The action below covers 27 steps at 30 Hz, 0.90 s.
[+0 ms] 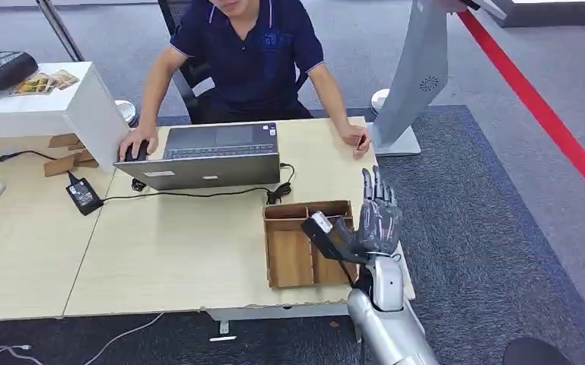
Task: Pass the card to the sensor for recognition and then transmit it.
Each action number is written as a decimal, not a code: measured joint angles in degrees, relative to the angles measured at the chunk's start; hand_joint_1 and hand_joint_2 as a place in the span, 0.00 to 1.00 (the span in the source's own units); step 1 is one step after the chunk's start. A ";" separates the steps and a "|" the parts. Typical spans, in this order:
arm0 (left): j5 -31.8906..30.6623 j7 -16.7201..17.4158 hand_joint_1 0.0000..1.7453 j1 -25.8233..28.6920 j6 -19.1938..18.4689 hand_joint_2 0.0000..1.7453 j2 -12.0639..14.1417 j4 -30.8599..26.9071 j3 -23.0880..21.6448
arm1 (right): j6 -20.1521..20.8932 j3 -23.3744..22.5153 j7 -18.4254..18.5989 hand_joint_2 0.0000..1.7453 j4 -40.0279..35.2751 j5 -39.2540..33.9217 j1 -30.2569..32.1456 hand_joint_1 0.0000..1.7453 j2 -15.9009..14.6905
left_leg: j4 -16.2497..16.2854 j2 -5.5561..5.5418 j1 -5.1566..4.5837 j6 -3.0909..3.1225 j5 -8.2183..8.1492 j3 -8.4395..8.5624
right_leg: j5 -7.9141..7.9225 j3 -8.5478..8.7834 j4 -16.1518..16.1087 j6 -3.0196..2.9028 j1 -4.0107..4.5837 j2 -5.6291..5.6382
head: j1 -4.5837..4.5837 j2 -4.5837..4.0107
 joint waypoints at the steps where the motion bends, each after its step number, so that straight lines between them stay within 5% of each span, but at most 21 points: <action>1: 0.00 0.00 0.00 -0.01 0.00 0.00 0.00 0.00 -0.11 | 0.00 0.04 0.00 1.00 0.00 0.00 -0.05 0.00 0.00 | 0.00 0.00 0.00 0.00 0.00 0.00 | 0.00 0.00 0.00 0.00 0.00 0.00 | 0.02 0.00; 27: 0.94 0.09 0.00 -0.04 0.07 0.00 0.00 0.00 -0.61 | 0.00 0.20 -1.01 1.00 -0.04 -1.36 0.32 0.00 0.33 | 0.00 0.00 0.00 0.00 0.00 0.00 | 0.00 0.00 0.00 0.00 0.00 0.00 | 0.00 0.00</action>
